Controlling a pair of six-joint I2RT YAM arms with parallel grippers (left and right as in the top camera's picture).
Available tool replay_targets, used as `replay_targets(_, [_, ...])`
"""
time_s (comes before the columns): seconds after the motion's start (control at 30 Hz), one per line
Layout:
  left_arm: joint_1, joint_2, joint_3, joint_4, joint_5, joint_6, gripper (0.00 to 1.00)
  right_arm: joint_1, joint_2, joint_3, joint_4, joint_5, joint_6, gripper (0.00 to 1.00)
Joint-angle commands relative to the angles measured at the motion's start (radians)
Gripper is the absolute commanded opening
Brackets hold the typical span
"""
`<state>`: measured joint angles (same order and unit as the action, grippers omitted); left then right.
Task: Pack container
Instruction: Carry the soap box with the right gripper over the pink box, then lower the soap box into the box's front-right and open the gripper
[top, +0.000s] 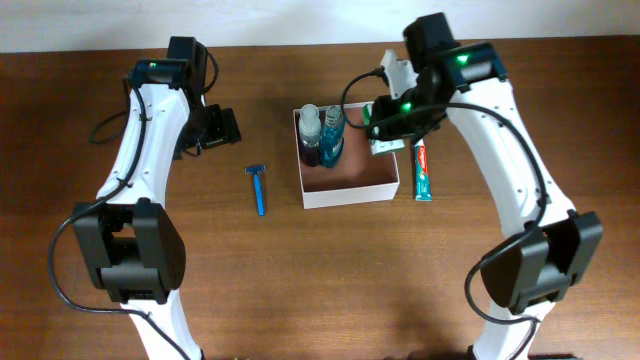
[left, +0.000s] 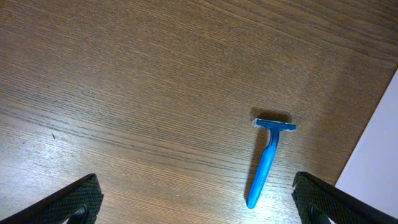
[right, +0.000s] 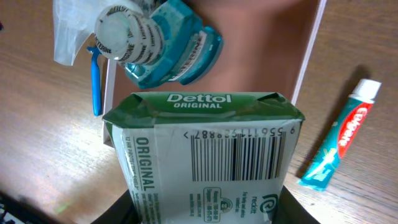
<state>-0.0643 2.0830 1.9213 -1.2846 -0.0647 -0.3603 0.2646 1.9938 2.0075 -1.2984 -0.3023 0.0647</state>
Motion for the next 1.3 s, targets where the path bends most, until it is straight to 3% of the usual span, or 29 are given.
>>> replay_targets(0.0, [0.000,-0.014,-0.002,0.002,-0.011,-0.006,0.99,0.016,0.027,0.011,0.013,0.072,0.089,0.37])
replay_targets(0.9, [0.000,-0.014,-0.002,0.002,-0.011,-0.006,0.99,0.045,0.232,0.011,0.084,0.079,0.132,0.42])
replay_targets(1.27, [0.000,-0.014,-0.002,0.002,-0.011,-0.006,0.99,0.043,0.237,0.011,0.087,0.105,0.132,0.59])
